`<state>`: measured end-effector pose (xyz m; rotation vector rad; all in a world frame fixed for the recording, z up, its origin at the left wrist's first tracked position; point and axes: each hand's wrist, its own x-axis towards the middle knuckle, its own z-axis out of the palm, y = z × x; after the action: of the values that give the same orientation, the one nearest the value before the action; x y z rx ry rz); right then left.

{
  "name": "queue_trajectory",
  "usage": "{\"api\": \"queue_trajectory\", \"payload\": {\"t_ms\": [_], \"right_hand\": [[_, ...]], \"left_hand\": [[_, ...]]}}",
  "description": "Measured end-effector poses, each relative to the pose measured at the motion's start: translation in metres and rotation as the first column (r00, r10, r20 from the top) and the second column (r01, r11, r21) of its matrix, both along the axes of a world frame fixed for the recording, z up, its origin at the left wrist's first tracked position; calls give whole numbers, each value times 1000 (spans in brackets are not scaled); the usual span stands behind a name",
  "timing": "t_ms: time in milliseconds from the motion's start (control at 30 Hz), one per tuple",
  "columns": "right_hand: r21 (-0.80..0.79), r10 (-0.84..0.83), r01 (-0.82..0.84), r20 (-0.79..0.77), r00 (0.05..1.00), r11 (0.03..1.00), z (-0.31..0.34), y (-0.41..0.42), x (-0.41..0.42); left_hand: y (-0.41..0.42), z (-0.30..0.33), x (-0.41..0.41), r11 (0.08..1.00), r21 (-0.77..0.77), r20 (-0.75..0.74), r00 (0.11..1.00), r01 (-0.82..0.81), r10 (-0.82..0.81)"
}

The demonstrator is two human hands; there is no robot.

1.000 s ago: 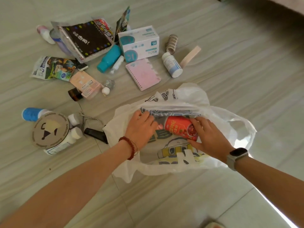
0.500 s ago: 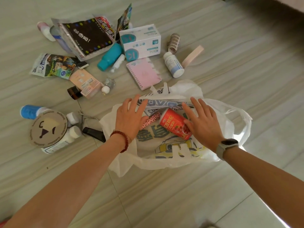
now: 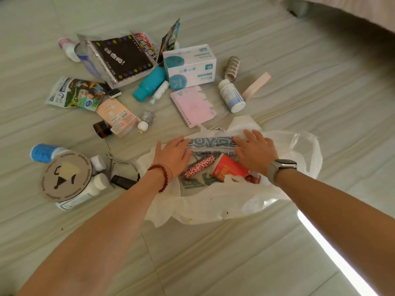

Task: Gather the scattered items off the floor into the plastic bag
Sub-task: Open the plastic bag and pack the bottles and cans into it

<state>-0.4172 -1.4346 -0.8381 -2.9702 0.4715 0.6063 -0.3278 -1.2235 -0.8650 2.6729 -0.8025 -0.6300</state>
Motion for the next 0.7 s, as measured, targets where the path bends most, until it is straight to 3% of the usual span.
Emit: {"api": "queue_trajectory", "payload": {"t_ms": [67,133,233,300,333,400,467,533,600,700], "right_hand": [[-90,57,-38,224,973,995,15,19,-3],[-61,121,-105,408,905,993,28,42,-3],[36,253,-331,567,784,943,43,85,9],[38,372,-511,640,673,859,51,119,28],[54,435,-594,628,645,803,54,138,39],[167,556,-680,456,695,714,51,174,59],[248,632,-657,183,753,712,39,199,69],[236,674,-656,5,738,717,24,205,63],[204,716,-693,-67,695,692,15,198,46],[153,763,-753,-13,646,640,9,185,26]], "left_hand": [[13,13,-10,953,-303,138,989,-14,59],[38,20,-19,882,-472,260,955,-6,146],[92,26,-27,878,-452,313,893,-158,323],[130,20,-30,899,-368,356,857,-238,373],[147,14,-31,923,-305,402,846,-236,349],[171,-1,-33,979,-132,481,853,-158,202],[182,-10,-36,997,62,474,881,-38,4],[183,-10,-39,980,198,446,889,12,-101],[181,-11,-41,971,238,455,883,6,-117],[182,-17,-48,977,211,513,849,16,-125]]}}
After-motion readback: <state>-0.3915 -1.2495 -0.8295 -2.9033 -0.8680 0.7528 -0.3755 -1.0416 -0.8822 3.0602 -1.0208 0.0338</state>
